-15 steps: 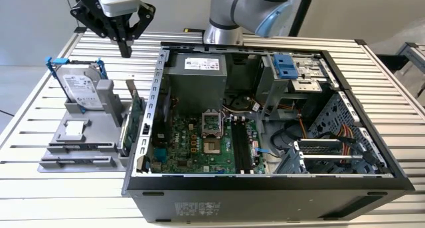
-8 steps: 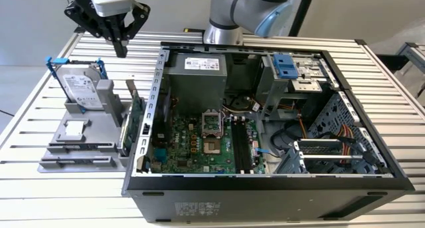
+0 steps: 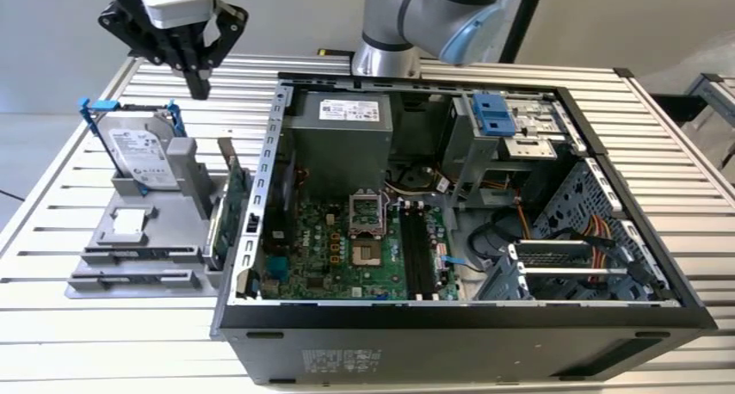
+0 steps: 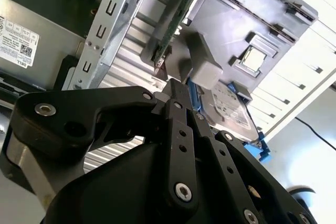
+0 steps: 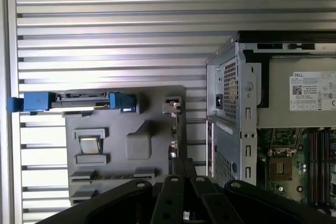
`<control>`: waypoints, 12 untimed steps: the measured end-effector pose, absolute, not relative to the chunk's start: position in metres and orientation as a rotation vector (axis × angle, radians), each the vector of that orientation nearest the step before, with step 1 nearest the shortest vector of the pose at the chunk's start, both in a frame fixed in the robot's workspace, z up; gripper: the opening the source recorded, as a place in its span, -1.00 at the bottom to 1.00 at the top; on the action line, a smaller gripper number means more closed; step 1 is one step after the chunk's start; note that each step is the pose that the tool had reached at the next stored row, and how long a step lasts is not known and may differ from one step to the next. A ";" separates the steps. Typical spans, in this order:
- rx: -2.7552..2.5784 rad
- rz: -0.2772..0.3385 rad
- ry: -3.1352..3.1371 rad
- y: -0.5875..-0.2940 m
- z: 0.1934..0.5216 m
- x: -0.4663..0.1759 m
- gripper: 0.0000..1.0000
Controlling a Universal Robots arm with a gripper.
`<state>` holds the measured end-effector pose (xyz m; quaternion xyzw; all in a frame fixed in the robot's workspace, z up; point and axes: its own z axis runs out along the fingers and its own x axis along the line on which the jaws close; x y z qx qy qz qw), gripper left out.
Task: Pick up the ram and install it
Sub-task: 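Reach for the ram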
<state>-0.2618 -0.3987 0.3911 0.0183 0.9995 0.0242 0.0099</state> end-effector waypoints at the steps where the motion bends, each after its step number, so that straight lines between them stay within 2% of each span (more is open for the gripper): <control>1: 0.057 0.076 3.120 -0.399 0.391 -0.263 -1.00; 12: 0.055 0.076 3.120 -0.399 0.391 -0.273 -1.00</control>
